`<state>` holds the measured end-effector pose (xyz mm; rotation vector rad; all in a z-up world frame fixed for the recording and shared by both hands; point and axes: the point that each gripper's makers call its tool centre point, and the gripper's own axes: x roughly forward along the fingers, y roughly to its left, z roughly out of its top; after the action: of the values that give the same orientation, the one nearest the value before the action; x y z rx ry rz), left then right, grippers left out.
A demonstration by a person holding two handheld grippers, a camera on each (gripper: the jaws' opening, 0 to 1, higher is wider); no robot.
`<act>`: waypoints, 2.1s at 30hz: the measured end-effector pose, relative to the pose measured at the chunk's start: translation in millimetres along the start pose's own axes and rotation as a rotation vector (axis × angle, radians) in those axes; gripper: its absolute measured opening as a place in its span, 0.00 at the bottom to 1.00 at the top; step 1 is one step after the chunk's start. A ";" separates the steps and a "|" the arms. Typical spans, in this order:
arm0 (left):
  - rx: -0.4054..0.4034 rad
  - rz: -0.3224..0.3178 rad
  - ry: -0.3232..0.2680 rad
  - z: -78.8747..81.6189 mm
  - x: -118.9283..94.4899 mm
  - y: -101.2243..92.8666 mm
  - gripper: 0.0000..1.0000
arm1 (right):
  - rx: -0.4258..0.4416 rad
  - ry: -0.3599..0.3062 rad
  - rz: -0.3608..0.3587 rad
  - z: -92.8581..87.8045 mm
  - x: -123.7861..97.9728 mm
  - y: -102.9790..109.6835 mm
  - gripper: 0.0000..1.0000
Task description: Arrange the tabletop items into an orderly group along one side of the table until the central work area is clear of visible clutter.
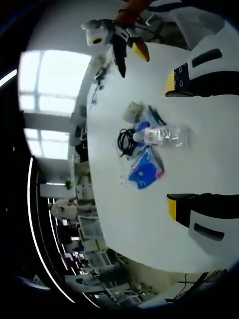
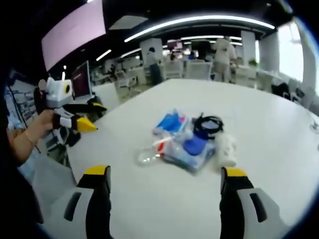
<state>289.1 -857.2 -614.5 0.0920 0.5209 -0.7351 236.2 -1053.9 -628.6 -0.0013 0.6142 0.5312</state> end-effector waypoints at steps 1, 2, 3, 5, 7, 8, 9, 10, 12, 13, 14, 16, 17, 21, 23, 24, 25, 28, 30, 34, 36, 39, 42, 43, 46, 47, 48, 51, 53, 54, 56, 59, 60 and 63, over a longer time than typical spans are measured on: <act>-0.004 -0.008 0.007 -1.3 4.2 -0.2 0.76 | 0.000 0.001 0.003 0.4 3.0 -1.0 0.89; -0.003 -0.012 0.010 -2.0 7.1 -0.3 0.76 | 0.001 0.002 0.004 0.5 4.0 -1.2 0.89; -0.002 -0.016 0.016 -2.9 11.3 -0.2 0.76 | 0.002 0.004 0.005 1.0 6.9 -2.4 0.89; 0.001 -0.023 0.025 -4.3 18.2 -0.1 0.76 | 0.001 0.006 0.009 2.1 11.9 -4.1 0.88; 0.004 -0.029 0.033 -5.7 23.9 -0.3 0.76 | 0.002 0.008 0.013 2.8 16.3 -5.3 0.88; 0.003 -0.031 0.038 -6.5 28.1 0.1 0.76 | 0.002 0.011 0.017 3.0 19.7 -5.8 0.88; 0.005 -0.036 0.040 -7.0 30.8 0.1 0.76 | 0.001 0.013 0.019 3.1 22.0 -6.2 0.88; 0.004 -0.040 0.045 -7.9 34.9 0.3 0.76 | 0.001 0.018 0.021 3.2 25.5 -7.0 0.88; 0.002 -0.046 0.054 -9.5 40.1 0.8 0.76 | 0.001 0.020 0.026 4.0 30.0 -7.8 0.88; 0.001 -0.050 0.058 -10.5 44.0 1.0 0.75 | 0.005 0.020 0.030 4.6 33.5 -8.6 0.88; 0.001 -0.049 0.060 -11.2 46.7 1.6 0.75 | 0.012 0.018 0.034 5.4 37.1 -9.7 0.88; 0.006 -0.055 0.073 -13.6 53.7 2.2 0.75 | 0.024 0.016 0.038 6.7 42.3 -11.4 0.87; 0.005 -0.055 0.077 -14.6 57.0 2.6 0.75 | 0.035 0.015 0.040 7.5 46.6 -13.4 0.87; 0.000 -0.067 0.085 -16.2 71.8 1.8 0.75 | 0.058 0.008 0.048 11.6 59.4 -15.8 0.85; 0.004 -0.078 0.089 -18.0 78.2 0.8 0.74 | 0.057 0.008 0.052 12.4 64.9 -15.9 0.85; 0.005 -0.084 0.100 -20.6 81.9 0.4 0.74 | 0.042 0.021 0.059 11.0 69.2 -15.3 0.85; 0.006 -0.085 0.101 -21.2 83.1 0.4 0.74 | 0.039 0.024 0.056 10.6 72.2 -15.6 0.85; -0.004 -0.098 0.113 -25.2 91.0 -0.5 0.74 | 0.032 0.036 0.058 7.9 80.3 -16.9 0.85; -0.027 -0.121 0.118 -27.4 97.3 -4.7 0.74 | 0.032 0.050 0.059 4.7 87.7 -18.9 0.85; -0.031 -0.140 0.130 -31.1 106.0 -8.9 0.73 | 0.043 0.053 0.067 3.9 96.1 -23.0 0.85; -0.024 -0.147 0.136 -33.0 110.5 -10.1 0.73 | 0.067 0.050 0.073 4.8 99.2 -23.2 0.85; -0.033 -0.160 0.143 -36.3 117.8 -12.8 0.72 | 0.087 0.042 0.081 7.4 105.5 -22.4 0.85; -0.033 -0.164 0.154 -39.7 122.3 -14.4 0.71 | 0.088 0.043 0.080 8.3 111.4 -22.7 0.85; -0.041 -0.168 0.157 -40.5 124.4 -15.4 0.71 | 0.093 0.042 0.082 8.5 114.5 -22.9 0.85; -0.060 -0.174 0.153 -40.3 130.0 -17.7 0.70 | 0.116 0.045 0.084 7.5 123.1 -23.7 0.84; -0.062 -0.176 0.152 -40.2 131.5 -18.4 0.69 | 0.126 0.044 0.087 7.6 125.2 -23.7 0.84; -0.065 -0.178 0.151 -39.9 133.0 -19.1 0.69 | 0.137 0.040 0.087 8.3 127.1 -23.9 0.84; -0.082 -0.187 0.149 -38.9 138.0 -23.0 0.68 | 0.180 0.027 0.087 11.1 135.1 -26.3 0.83; -0.087 -0.189 0.151 -39.5 141.2 -24.9 0.67 | 0.184 0.023 0.084 12.4 139.2 -28.1 0.82; -0.090 -0.188 0.152 -39.6 142.0 -24.9 0.67 | 0.192 0.019 0.083 13.5 142.3 -29.2 0.82; -0.102 -0.188 0.146 -39.0 145.7 -25.7 0.65 | 0.202 0.014 0.078 14.4 145.9 -30.7 0.81; -0.113 -0.187 0.154 -41.6 151.6 -26.3 0.63 | 0.237 0.017 0.082 12.7 153.8 -31.8 0.79; -0.112 -0.181 0.161 -43.4 153.5 -26.7 0.63 | 0.238 0.018 0.083 12.4 155.6 -31.7 0.79; -0.108 -0.171 0.172 -46.1 157.8 -27.7 0.62 | 0.250 0.019 0.073 11.8 162.4 -33.5 0.77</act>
<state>349.4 -963.2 -728.2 0.0102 0.7378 -0.8688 370.3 -1004.0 -713.2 0.2532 0.6976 0.5230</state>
